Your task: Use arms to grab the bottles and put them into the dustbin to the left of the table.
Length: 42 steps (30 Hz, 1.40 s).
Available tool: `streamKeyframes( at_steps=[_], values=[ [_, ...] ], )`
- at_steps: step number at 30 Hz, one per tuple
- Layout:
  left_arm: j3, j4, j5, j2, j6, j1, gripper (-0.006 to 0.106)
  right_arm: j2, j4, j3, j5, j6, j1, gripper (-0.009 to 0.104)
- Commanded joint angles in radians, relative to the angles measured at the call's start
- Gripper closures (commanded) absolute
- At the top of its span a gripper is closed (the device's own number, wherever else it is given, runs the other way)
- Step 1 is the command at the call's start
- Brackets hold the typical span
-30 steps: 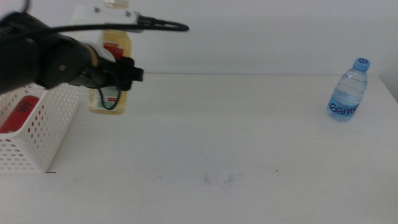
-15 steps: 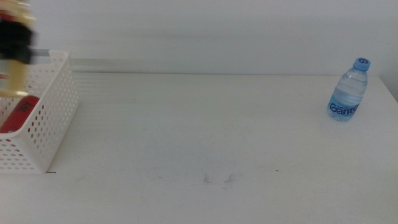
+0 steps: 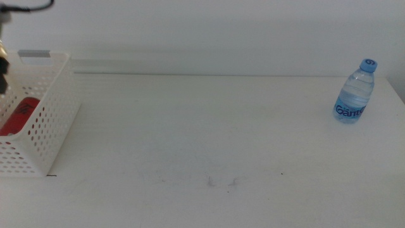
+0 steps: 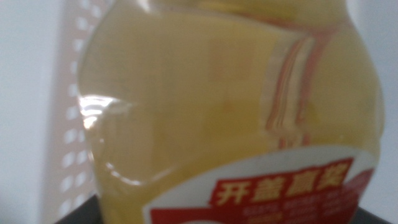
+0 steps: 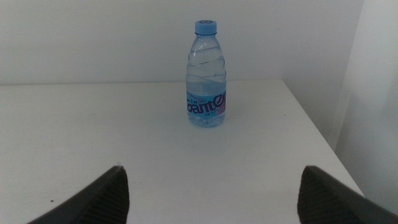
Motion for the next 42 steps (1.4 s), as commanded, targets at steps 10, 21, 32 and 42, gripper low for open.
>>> streamKeyframes(
  at_steps=[10, 21, 32, 42],
  values=[
    [-0.021, -0.068, -0.065, 0.193, 0.081, 0.005, 0.093, -0.004, -0.003, 0.004, -0.006, -0.007, -0.008, 0.007],
    [-0.021, -0.055, -0.042, 0.197, 0.081, 0.005, 0.007, -0.004, -0.003, 0.004, -0.006, -0.007, -0.008, 0.007],
    [-0.021, -0.299, 0.107, -0.117, 0.226, -0.022, 0.007, -0.004, -0.003, 0.004, -0.006, -0.007, -0.008, 0.007],
    [-0.027, -0.462, 0.126, -0.462, 0.273, -0.466, 0.007, -0.004, -0.003, 0.004, -0.006, -0.007, -0.008, 0.007]
  ],
)
